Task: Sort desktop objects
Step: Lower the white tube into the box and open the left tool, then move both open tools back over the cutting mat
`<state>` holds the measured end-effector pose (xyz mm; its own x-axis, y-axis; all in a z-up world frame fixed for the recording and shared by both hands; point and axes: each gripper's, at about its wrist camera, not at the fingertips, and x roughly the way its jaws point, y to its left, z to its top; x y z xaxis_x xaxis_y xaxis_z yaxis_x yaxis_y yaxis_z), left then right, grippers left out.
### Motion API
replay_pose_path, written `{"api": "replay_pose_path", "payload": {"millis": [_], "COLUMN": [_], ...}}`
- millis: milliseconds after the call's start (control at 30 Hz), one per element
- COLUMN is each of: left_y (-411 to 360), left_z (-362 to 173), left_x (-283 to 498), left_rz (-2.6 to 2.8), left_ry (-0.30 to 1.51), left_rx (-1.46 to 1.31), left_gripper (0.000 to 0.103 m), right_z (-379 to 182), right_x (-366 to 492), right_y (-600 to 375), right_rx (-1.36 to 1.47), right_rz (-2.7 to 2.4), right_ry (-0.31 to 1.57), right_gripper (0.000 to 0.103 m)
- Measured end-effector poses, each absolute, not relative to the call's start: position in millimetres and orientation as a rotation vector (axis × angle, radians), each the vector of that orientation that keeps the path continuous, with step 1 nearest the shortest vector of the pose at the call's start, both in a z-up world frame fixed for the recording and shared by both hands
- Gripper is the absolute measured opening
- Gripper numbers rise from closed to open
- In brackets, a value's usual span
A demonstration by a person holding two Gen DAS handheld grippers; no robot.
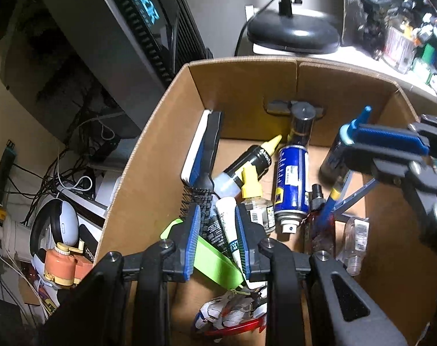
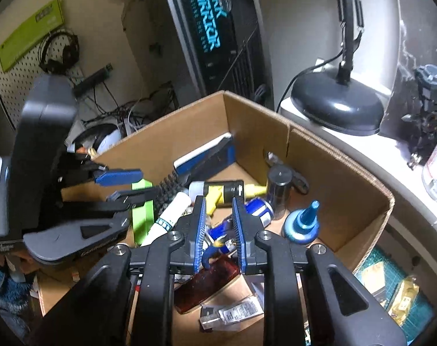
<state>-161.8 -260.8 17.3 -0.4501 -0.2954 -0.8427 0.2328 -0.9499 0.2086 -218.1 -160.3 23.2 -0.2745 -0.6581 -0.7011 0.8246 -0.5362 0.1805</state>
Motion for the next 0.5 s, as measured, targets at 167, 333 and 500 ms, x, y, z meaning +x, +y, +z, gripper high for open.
{"api": "replay_pose_path", "payload": {"millis": [167, 333, 500], "left_y": [-255.2, -239.9, -218.8], "left_z": [36.7, 61.1, 79.6], "left_x": [-138.5, -100.8, -59.9], "left_rz": [-2.517, -2.620, -2.714], "left_ry": [-0.040, -0.005, 0.069], "left_rx": [1.308, 1.155, 1.025], "left_gripper": [0.045, 0.050, 0.074], "right_z": [42.7, 72.4, 101.9], "right_x": [-211.0, -195.1, -164.0], "right_y": [-144.4, -103.0, -48.3], "right_rx": [0.834, 0.730, 0.617], "right_rz": [-1.953, -1.989, -2.041], "right_ry": [0.225, 0.163, 0.126], "right_gripper": [0.020, 0.020, 0.022]}}
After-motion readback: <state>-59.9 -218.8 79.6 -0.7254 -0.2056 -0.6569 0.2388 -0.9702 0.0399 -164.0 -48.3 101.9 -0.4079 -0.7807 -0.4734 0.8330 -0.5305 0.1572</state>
